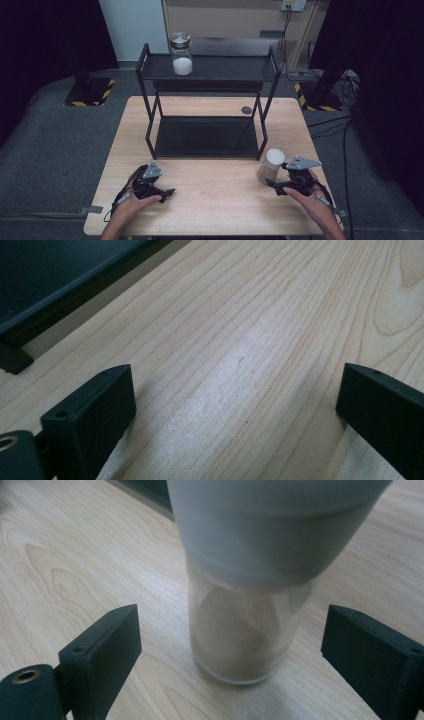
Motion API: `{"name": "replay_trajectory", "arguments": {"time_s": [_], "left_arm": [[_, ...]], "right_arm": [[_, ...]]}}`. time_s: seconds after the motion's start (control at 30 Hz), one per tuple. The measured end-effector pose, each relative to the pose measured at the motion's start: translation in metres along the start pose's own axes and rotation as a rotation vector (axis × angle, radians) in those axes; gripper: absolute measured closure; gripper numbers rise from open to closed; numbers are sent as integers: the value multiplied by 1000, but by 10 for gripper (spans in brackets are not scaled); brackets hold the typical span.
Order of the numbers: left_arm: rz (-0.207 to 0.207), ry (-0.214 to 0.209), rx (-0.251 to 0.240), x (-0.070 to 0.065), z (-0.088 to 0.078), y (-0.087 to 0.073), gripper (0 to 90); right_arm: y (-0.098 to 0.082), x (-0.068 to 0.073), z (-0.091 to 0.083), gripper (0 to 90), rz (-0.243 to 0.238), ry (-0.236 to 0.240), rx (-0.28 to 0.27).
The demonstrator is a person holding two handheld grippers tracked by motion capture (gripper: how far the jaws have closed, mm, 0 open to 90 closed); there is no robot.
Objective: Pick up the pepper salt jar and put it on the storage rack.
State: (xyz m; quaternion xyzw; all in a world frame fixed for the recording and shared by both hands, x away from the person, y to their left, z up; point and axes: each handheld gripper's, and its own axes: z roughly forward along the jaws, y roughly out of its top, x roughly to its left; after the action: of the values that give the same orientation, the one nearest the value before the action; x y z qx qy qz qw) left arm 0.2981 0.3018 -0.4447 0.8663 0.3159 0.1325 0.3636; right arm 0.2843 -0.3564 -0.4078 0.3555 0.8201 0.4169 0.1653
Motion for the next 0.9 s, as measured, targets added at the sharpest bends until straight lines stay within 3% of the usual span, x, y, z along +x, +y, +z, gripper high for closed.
{"name": "replay_trajectory", "arguments": {"time_s": [0.7,0.9], "left_arm": [[0,0,0,0,0,0,14],[0,0,0,0,0,0,13]], "right_arm": [[7,-2,4,282,16,-9,-91],[4,1,7,338,25,-31,-116]]}}
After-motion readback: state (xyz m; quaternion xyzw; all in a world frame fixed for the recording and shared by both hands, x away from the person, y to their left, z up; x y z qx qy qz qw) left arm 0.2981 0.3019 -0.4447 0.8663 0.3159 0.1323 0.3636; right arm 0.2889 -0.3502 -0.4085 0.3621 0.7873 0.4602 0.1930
